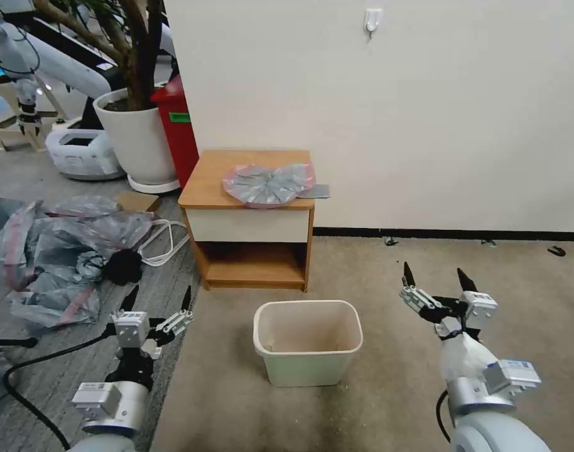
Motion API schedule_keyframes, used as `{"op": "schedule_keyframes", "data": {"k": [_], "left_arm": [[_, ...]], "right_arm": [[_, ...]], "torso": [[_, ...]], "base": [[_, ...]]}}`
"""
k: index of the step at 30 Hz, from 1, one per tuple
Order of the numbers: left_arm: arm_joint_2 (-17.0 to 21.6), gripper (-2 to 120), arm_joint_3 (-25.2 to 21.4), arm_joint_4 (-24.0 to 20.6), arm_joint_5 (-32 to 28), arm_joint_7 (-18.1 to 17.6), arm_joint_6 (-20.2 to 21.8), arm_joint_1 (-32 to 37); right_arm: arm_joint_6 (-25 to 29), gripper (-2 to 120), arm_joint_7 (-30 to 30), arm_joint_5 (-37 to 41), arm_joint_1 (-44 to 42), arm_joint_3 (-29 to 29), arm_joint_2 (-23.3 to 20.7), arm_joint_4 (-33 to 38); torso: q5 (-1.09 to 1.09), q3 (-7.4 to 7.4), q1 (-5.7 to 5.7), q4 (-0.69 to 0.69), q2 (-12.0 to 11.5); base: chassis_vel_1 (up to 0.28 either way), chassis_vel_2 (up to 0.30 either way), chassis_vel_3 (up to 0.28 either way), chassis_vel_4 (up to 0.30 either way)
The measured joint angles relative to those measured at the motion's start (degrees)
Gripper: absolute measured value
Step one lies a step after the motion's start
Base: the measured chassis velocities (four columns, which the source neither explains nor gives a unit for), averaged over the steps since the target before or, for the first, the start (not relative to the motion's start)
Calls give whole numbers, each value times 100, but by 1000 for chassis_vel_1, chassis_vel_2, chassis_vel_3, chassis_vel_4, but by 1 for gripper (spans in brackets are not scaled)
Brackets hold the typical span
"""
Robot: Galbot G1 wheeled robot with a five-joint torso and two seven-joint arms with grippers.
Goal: Pick up the garbage bag from the table and place it over the trash can.
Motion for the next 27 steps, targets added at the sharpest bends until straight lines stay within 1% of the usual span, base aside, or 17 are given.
{"op": "schedule_keyframes", "data": {"k": [2, 4, 6, 9, 10, 11, 12, 13, 15, 18, 19, 21, 22, 23, 25, 27], "left_arm": [[10, 100, -3, 47, -16, 2, -46, -16], [26, 100, -18, 153, -41, 7, -155, -47], [27, 100, -23, 182, -43, 12, -181, -47], [9, 100, -52, 253, -44, 22, -216, -20], [9, 100, -52, 253, -44, 22, -216, -20], [-4, 100, -69, 279, -39, 23, -228, -7], [-15, 100, -85, 302, -31, 24, -238, 9], [-31, 100, -112, 337, -17, 24, -261, 42], [-34, 100, -119, 347, -13, 24, -268, 51], [-66, 100, -195, 417, 13, 27, -321, 122], [-66, 100, -195, 417, 13, 27, -321, 122], [-111, 100, -242, 469, 25, 27, -346, 144], [-134, 100, -259, 485, 35, 27, -354, 153], [-134, 100, -259, 485, 35, 27, -354, 153], [-187, 100, -280, 512, 62, 27, -371, 181], [-222, 100, -299, 538, 90, 27, -396, 206]], "right_arm": [[90, 100, 38, 149, 118, -78, -46, -126], [258, 100, 152, 507, 430, -251, -144, -420], [268, 100, 178, 649, 555, -315, -180, -509], [190, 100, 364, 1222, 959, -566, -293, -732], [190, 100, 364, 1222, 959, -566, -293, -732], [155, 100, 442, 1437, 1079, -643, -312, -793], [105, 100, 554, 1688, 1210, -724, -326, -851], [-10, 100, 770, 2208, 1462, -852, -336, -948], [-34, 100, 815, 2319, 1518, -876, -338, -970], [-291, 100, 1495, 3885, 2264, -1148, -315, -1270], [-291, 100, 1495, 3885, 2264, -1148, -315, -1270], [-417, 100, 1842, 4881, 2759, -1253, -257, -1508], [-453, 100, 1922, 5169, 2923, -1279, -241, -1604], [-453, 100, 1922, 5169, 2923, -1279, -241, -1604], [-511, 100, 2078, 5716, 3279, -1319, -194, -1821], [-564, 100, 2209, 6092, 3576, -1328, -125, -2023]], "torso": [[0, 0, 0, 0, 0], [0, 0, 0, 1, 0], [0, 1, 0, 1, 0], [0, 0, 0, 1, 0], [0, 0, 0, 1, 0], [-1, 1, 0, 1, 0], [0, 0, 0, 1, 0], [-1, 1, 0, 0, 0], [-1, 1, 0, 0, 0], [0, 1, 0, 2, 0], [0, 1, 0, 2, 0], [0, 1, 0, 2, 0], [-1, 1, 0, 1, 0], [-1, 1, 0, 1, 0], [-1, 1, 0, 1, 0], [0, 1, 0, 0, 0]], "base": [[0, 0, 0, 0], [0, 0, 0, 0], [0, 0, 0, 0], [0, 0, 0, 0], [0, 0, 0, 0], [0, 0, 0, 0], [0, 0, 0, 0], [0, 0, 0, 0], [0, 0, 0, 0], [0, 0, 0, 0], [0, 0, 0, 0], [0, 0, 0, 0], [0, 0, 0, 0], [0, 0, 0, 0], [0, 0, 0, 0], [0, 0, 0, 0]]}}
